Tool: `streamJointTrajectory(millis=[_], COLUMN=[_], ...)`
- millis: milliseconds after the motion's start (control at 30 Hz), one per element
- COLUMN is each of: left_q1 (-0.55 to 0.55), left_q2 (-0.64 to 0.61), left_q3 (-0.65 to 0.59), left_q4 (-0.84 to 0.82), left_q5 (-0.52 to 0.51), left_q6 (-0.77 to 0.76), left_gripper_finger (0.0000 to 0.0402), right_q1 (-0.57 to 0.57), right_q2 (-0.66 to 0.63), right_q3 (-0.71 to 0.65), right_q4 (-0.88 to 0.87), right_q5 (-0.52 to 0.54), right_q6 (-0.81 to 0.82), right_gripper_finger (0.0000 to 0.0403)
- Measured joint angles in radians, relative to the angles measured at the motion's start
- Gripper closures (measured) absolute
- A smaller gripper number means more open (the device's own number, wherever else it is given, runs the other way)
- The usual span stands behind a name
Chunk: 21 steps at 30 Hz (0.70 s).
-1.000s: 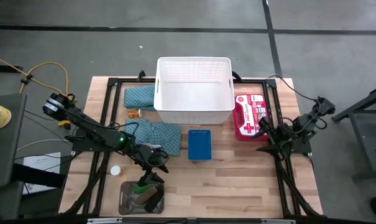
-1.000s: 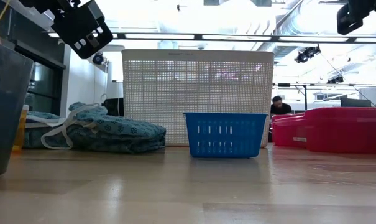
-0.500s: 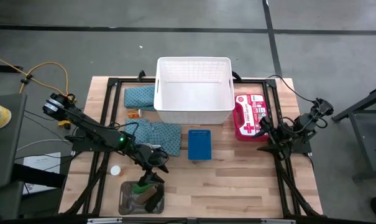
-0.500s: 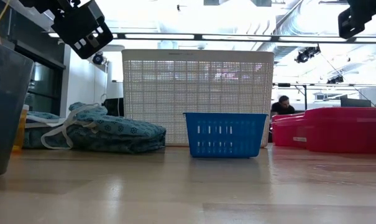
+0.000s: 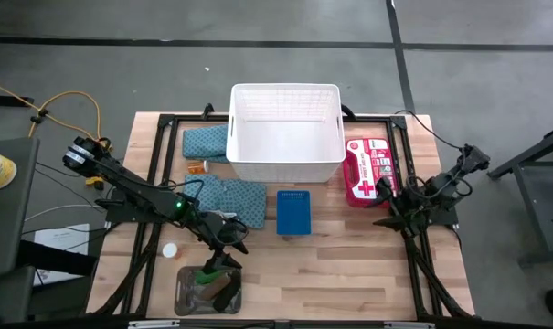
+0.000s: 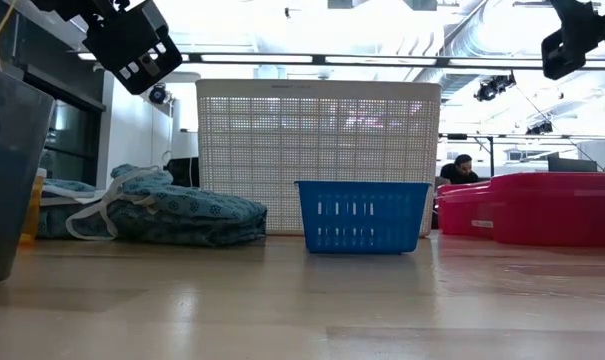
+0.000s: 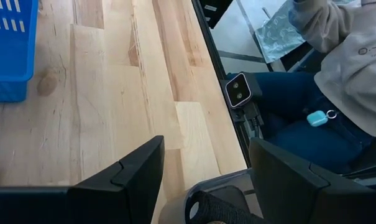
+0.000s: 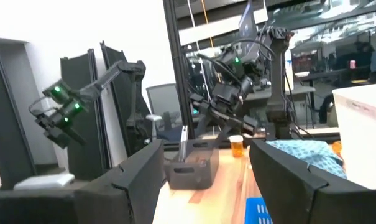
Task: Pick & place medical supplies in basket/bin
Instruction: Put the middle orange pill bottle into the blue bin
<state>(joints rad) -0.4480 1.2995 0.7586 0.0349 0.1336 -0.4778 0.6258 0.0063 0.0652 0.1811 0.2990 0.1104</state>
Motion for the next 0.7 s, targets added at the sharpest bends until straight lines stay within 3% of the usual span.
streamJointTrajectory(millis=[333,700], left_q1=[0.000,0.000], left_q2=[0.000,0.000], left_q3=[0.000,0.000], left_q4=[0.000,0.004], left_q5=[0.000,0.000], left_q6=[0.000,0.000], left_gripper_finger=[0.0174,0.0174], right_q1=[0.000,0.000], right_q2=[0.000,0.000], right_q3=[-0.056,-0.057], right_q4=[0.090,0.002], right_q5=[-0.041,-0.063], right_q6=[0.028,0.060], right_gripper_finger=[0.0177,0.0177])
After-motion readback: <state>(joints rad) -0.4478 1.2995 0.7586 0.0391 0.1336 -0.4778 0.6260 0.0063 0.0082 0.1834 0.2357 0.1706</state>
